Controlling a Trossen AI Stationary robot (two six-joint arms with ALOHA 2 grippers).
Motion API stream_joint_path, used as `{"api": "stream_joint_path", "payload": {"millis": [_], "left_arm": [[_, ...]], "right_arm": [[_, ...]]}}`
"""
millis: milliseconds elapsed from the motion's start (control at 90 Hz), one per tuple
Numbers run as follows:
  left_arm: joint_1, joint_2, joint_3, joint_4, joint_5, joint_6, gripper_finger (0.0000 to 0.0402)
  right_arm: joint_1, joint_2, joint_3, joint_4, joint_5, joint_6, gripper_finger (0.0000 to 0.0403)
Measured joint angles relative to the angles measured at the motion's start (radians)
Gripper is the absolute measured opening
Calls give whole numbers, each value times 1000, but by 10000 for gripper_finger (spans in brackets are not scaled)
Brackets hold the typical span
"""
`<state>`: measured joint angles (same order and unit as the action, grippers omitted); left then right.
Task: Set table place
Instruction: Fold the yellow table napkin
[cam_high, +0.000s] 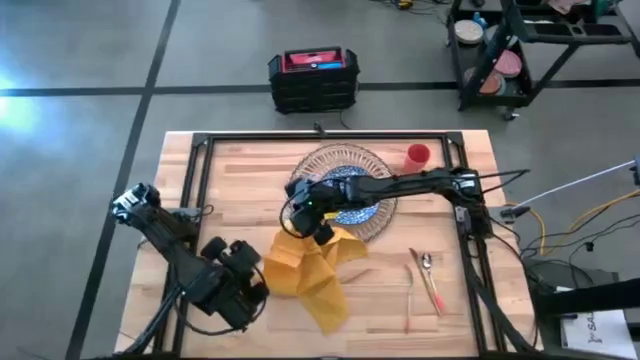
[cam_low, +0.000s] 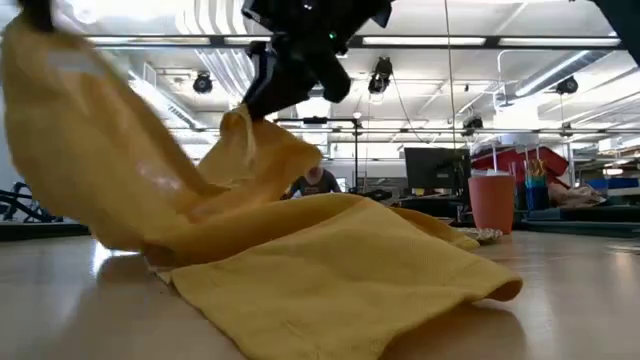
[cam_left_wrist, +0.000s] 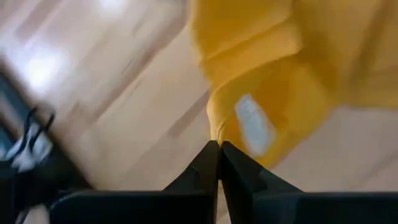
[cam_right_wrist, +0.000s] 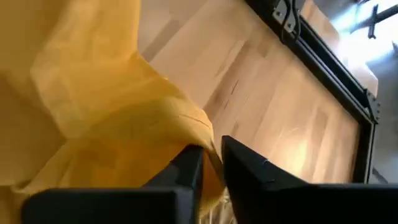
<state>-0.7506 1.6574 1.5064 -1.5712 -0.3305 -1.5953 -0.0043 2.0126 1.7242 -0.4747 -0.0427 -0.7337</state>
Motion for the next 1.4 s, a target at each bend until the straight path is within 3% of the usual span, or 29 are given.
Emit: {"api": "stream_joint_path", "payload": {"millis": [233,367,433,511,567,622,778,956,1144,1400], "left_arm": [[9,-3,-163,2,189,-22,0],[9,-4,-195,9,245,-18,0],[8,-4,-196,22,246,10,0],[8,-11,-196,39,228,64,0],[10,-19,-194,58,195,101,0],[12,-26,-192,81,158,147,0],[24,-62,-192,136,63,272,0],[29,-77,-193,139,-57,382,0],[32,-78,-193,139,-113,479,0],[0,-76,-230,123,-101,530,0]], "right_arm": [[4,-88,2,66,263,-11,198],[7,-159,3,-22,416,153,243],[15,-200,3,-169,371,306,255],[36,-234,-3,-301,209,516,261],[65,-249,-31,-341,80,633,262],[111,-255,-75,-322,21,707,259],[277,-234,-183,-164,65,808,237],[401,-159,-218,-79,203,908,205],[480,-45,-219,9,195,1036,196],[531,142,-172,66,68,1273,214]]}}
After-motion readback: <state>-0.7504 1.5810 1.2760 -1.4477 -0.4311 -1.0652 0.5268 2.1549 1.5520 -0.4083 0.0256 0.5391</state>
